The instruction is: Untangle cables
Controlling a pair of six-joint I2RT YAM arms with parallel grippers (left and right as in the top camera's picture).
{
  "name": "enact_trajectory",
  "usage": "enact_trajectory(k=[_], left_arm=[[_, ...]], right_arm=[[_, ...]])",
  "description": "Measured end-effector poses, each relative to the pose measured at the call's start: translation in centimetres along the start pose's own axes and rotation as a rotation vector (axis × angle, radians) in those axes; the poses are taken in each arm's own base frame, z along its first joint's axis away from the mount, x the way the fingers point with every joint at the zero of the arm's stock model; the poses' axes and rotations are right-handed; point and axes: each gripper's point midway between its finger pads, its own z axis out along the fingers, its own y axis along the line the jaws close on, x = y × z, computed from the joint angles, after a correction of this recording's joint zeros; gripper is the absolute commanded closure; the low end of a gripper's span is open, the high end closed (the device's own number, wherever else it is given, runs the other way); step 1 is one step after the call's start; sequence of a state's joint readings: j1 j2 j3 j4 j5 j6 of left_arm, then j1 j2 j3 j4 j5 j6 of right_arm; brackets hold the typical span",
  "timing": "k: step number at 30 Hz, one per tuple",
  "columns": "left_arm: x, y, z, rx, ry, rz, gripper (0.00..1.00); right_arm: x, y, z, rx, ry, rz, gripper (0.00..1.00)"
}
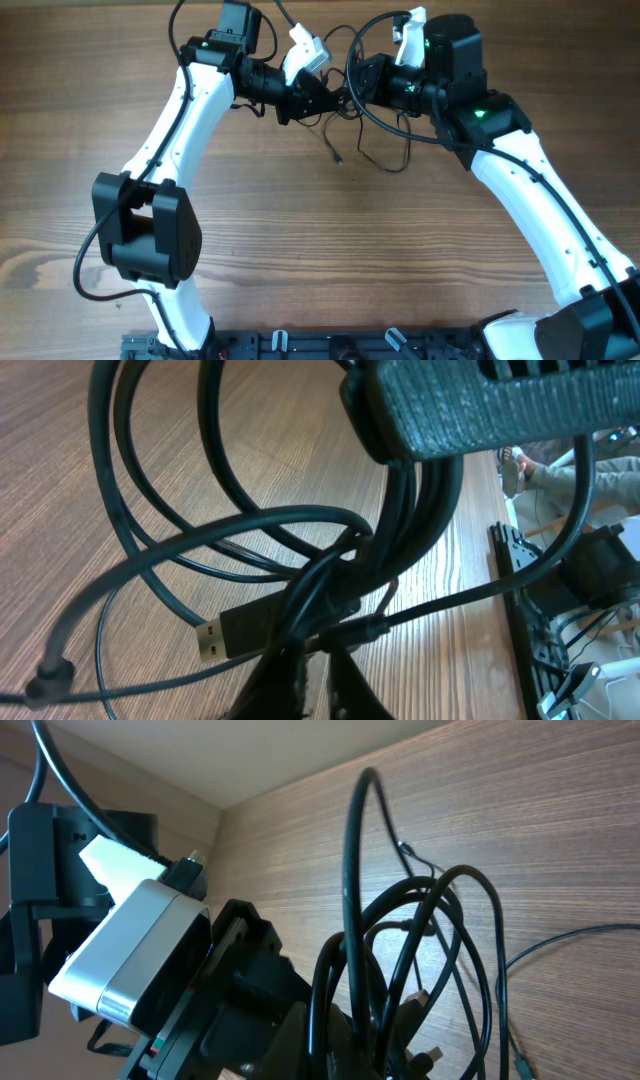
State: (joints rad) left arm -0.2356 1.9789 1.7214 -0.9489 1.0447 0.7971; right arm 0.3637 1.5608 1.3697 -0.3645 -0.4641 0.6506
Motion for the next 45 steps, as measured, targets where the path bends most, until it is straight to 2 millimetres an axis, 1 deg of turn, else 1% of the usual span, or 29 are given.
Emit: enact_trajectory(k=[1,3,4,5,8,9,10,11,12,13,19,22,24,26,27,28,29,30,31,32,36,42,45], left_arm=[[0.0,0.0,0.0,0.0,0.0,0.002,0.8],[0.0,0.0,0.0,0.0,-0.001,0.008,0.42],[0.0,0.0,0.0,0.0,-0.001,0.008,0.41],[0.0,0.0,0.0,0.0,-0.002,0.011,0.46],[-0.3,0.3,0.0,-0.008,-0.011,0.028,0.53],[-0.5,0.4,0.0,-0.012,-0.015,0.039,0.67],[-0.7,0.6,0.0,-0.018,-0.022,0.054,0.7],[-0.9,0.7,0.0,-0.023,-0.027,0.066,0.61],[-1.0,0.8,0.0,-0.025,-0.03,0.072,0.49],[-1.0,0.8,0.0,-0.027,-0.032,0.079,0.46],[-1.6,1.2,0.0,-0.038,-0.05,0.111,0.44],[-2.0,1.4,-0.1,-0.048,-0.061,0.133,0.32],[-2.2,1.6,-0.1,-0.053,-0.067,0.143,0.27],[-2.5,1.5,-0.1,-0.047,-0.08,0.135,0.25],[-2.7,1.3,-0.1,-0.033,-0.092,0.136,0.27],[-2.9,1.0,-0.1,-0.02,-0.101,0.133,0.38],[-3.0,0.8,0.0,-0.008,-0.107,0.132,0.52],[-3.1,0.5,0.0,0.006,-0.114,0.135,0.7],[-3.3,0.2,0.2,0.02,-0.119,0.131,0.84],[-3.4,-0.2,0.5,0.036,-0.123,0.13,0.96],[-3.8,-1.7,1.6,0.089,-0.127,0.143,0.96],[-3.4,-1.6,1.5,0.082,-0.114,0.122,0.96],[-2.8,-1.3,0.9,0.074,-0.104,0.081,0.96]], right_arm=[[0.0,0.0,0.0,0.0,0.001,0.0,0.95],[0.0,0.0,0.0,-0.002,0.003,0.0,0.95],[0.1,0.0,0.0,-0.002,0.003,0.001,0.95],[0.1,0.0,0.0,-0.002,0.003,0.001,0.96],[0.2,0.0,0.0,0.0,0.009,0.004,0.95],[0.3,-0.1,0.0,0.001,0.013,0.006,0.95],[0.4,-0.1,0.0,0.003,0.016,0.007,0.95],[0.4,-0.1,0.0,0.003,0.016,0.007,0.95],[0.4,-0.1,0.0,0.003,0.016,0.007,0.96],[0.4,-0.1,0.0,0.002,0.017,0.007,0.95],[0.6,0.2,0.0,-0.017,0.031,0.007,0.95],[0.7,0.4,0.0,-0.026,0.038,0.007,0.95],[0.8,0.5,0.0,-0.033,0.043,0.008,0.95],[0.8,0.5,0.0,-0.034,0.043,0.007,0.95],[0.8,0.5,0.0,-0.034,0.043,0.007,0.96],[0.8,0.5,-0.1,-0.035,0.043,0.007,0.96],[0.9,0.6,-0.1,-0.037,0.044,0.007,0.95],[0.8,0.6,-0.1,-0.037,0.044,0.007,0.95],[0.8,0.5,-0.1,-0.036,0.043,0.007,0.95],[0.6,0.4,-0.1,-0.033,0.036,0.007,0.95],[0.0,-0.3,-0.3,-0.01,0.015,0.014,0.95],[0.0,-0.4,-0.3,-0.004,0.015,0.015,0.95],[0.3,-0.5,-0.2,0.011,0.018,0.016,0.95]])
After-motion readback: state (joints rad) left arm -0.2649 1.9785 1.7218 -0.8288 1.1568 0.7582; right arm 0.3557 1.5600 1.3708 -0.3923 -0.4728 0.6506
